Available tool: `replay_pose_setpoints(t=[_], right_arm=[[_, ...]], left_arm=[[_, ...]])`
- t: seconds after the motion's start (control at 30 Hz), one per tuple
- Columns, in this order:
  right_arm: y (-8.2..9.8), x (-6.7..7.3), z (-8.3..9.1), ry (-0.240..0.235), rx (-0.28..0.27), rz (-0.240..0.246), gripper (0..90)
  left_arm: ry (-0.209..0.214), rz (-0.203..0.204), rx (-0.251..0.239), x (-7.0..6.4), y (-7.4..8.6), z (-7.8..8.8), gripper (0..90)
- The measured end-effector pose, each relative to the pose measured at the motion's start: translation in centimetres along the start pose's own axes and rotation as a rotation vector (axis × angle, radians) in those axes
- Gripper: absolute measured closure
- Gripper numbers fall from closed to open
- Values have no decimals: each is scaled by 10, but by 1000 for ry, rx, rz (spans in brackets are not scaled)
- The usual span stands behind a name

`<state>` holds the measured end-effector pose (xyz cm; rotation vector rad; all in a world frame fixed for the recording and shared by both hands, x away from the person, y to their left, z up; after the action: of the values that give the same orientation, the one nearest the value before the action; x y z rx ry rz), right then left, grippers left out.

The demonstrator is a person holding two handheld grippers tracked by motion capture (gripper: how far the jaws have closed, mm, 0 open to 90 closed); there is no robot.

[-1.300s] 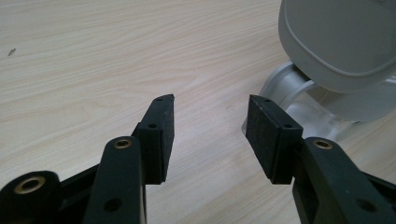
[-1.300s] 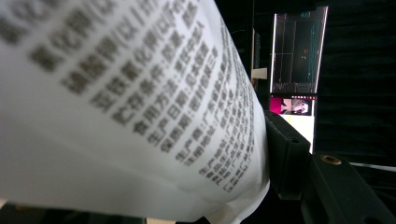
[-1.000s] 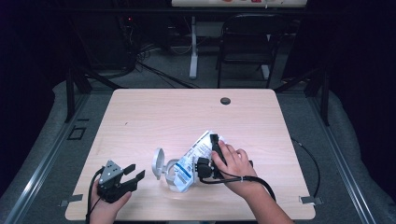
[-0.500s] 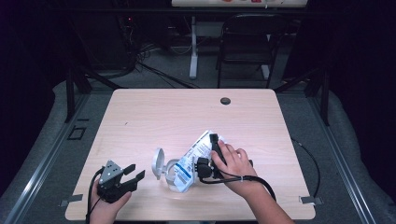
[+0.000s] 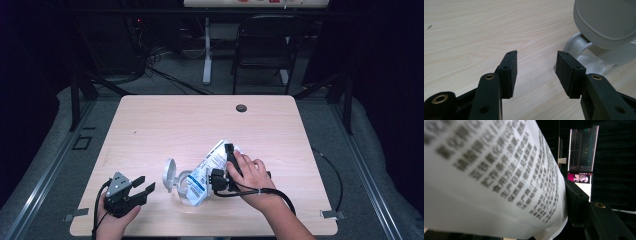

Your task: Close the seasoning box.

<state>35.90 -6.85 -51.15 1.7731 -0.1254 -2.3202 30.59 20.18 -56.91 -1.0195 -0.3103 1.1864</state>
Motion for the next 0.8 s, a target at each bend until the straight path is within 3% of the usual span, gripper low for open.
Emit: replay_pose_setpoints(t=[0.8], right_arm=[[2,-3,1,9,-4,3,515]], left_arm=[[-5,-3,10,0,1,0,528]])
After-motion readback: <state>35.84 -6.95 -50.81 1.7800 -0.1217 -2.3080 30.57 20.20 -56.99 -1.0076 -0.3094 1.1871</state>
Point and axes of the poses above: each handheld gripper's, and its own axes: z roughly backward along the jaws, y roughly out of its underside, x roughly to its left, the point moved 7 cm from there along -z, roughly forward along the jaws, and after that the axes turned 15 degrees about z, right-handed, at the moved point
